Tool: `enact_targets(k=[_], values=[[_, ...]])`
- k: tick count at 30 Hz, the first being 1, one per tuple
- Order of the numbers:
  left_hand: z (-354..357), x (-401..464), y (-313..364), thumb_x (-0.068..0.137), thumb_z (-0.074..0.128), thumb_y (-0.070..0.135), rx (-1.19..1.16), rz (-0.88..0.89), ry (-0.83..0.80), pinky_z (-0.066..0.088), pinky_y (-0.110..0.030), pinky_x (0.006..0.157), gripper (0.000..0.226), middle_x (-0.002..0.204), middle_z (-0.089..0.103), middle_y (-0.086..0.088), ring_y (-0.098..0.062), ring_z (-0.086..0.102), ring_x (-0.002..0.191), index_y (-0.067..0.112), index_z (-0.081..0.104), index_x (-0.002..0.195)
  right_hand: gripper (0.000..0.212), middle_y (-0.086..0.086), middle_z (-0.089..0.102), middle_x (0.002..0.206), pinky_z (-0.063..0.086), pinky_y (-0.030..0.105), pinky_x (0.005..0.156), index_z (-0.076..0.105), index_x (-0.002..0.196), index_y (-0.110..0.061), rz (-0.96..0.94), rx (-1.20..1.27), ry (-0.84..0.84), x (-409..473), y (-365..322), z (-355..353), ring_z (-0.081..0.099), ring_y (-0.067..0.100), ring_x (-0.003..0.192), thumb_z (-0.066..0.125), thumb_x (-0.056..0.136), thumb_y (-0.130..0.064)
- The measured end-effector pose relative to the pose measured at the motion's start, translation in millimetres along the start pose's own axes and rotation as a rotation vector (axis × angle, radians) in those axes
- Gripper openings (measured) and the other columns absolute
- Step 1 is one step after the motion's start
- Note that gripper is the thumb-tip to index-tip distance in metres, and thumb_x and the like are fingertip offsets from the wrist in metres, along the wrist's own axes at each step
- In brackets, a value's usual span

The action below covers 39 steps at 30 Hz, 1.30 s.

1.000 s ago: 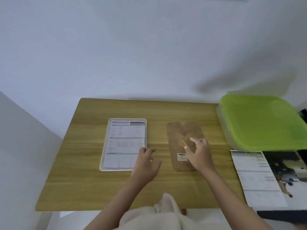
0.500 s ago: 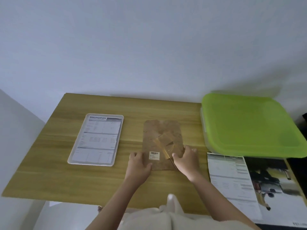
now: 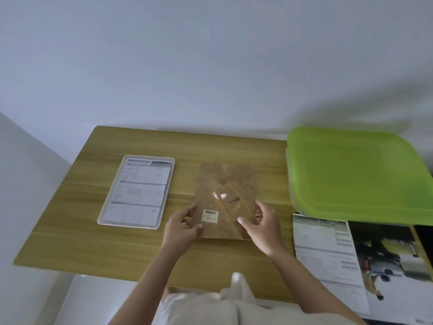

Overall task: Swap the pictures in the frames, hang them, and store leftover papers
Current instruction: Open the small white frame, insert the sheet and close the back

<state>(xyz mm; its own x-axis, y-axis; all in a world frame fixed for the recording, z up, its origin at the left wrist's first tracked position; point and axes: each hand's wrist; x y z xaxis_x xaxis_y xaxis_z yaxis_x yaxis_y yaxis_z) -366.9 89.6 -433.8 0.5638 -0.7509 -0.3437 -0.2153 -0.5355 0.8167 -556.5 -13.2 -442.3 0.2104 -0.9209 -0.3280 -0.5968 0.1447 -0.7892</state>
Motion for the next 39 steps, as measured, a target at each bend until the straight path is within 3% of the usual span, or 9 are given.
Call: enact_targets(k=[5,10,14,18,22,28,39], values=[[-42.0,8.4,-5.8,0.074,0.073,0.006,-0.001,0.056,0.025,0.054,-0.033,0.083,0.064,0.106,0.06,0.001,-0.014,0.059,0.092,0.025,0.05,0.13,0.076,-0.004,0.045,0.116,0.041,0.014,0.075,0.04,0.14,-0.016,-0.072,-0.021,0.025,-9.8,-32.5,28.1,0.051,0.009,0.1,0.077,0.075,-0.031],[-96.4,25.3,-20.9,0.073,0.072,0.004,0.005,0.066,0.058,0.054,-0.042,0.083,0.061,0.11,0.06,0.002,-0.014,0.057,0.093,0.023,0.053,0.128,0.076,-0.007,0.046,0.114,0.049,0.027,0.084,0.041,0.14,-0.021,-0.098,-0.049,0.042,-16.6,-70.0,74.1,0.052,0.008,0.099,0.076,0.074,-0.037],[-138.7,40.3,-37.4,0.074,0.071,0.003,0.026,0.044,0.046,0.052,-0.037,0.084,0.059,0.111,0.06,0.0,-0.016,0.057,0.095,0.022,0.054,0.127,0.075,-0.007,0.046,0.115,0.047,0.023,0.083,0.043,0.138,-0.019,-0.089,-0.037,0.026,-18.5,-95.9,114.6,0.051,0.007,0.101,0.076,0.074,-0.037],[-174.4,54.0,-53.0,0.074,0.071,0.007,0.073,0.04,0.021,0.045,-0.022,0.072,0.057,0.112,0.062,0.002,-0.009,0.057,0.092,0.02,0.054,0.127,0.071,-0.005,0.048,0.116,0.044,0.02,0.083,0.047,0.136,-0.02,-0.075,-0.034,0.017,-18.4,-112.3,153.2,0.049,0.005,0.102,0.076,0.073,-0.035],[-201.9,67.3,-65.3,0.074,0.071,0.008,0.113,0.029,-0.004,0.044,-0.023,0.076,0.058,0.112,0.062,0.001,-0.005,0.055,0.087,0.017,0.053,0.129,0.072,-0.004,0.047,0.115,0.045,0.021,0.084,0.046,0.137,-0.018,-0.054,-0.023,0.023,-20.2,-125.1,183.7,0.049,0.005,0.1,0.077,0.073,-0.033],[-218.8,80.0,-74.4,0.074,0.072,0.011,0.18,0.03,-0.08,0.045,-0.024,0.081,0.063,0.116,0.06,-0.005,-0.012,0.056,0.093,0.011,0.047,0.133,0.074,-0.003,0.045,0.116,0.039,0.018,0.082,0.041,0.14,-0.017,-0.009,-0.053,0.015,-22.7,-136.6,203.1,0.047,0.005,0.099,0.076,0.076,-0.031],[-216.5,88.0,-89.8,0.075,0.073,0.016,0.172,0.004,-0.063,0.044,-0.02,0.07,0.05,0.118,0.048,-0.007,-0.008,0.059,0.076,0.015,0.055,0.122,0.076,-0.002,0.041,0.114,0.037,0.019,0.082,0.039,0.142,-0.017,0.0,-0.191,-0.015,-24.8,-136.6,206.9,0.047,0.006,0.096,0.073,0.077,-0.037]])
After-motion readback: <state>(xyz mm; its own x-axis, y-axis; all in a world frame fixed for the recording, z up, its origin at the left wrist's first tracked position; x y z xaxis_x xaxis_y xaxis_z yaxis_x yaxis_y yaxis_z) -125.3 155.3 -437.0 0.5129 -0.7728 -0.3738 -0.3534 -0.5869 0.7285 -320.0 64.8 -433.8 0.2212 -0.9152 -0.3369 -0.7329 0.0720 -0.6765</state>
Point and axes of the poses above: each hand's wrist, its own x-axis towards the middle knuckle, its own z-axis out of the palm, y = z × x
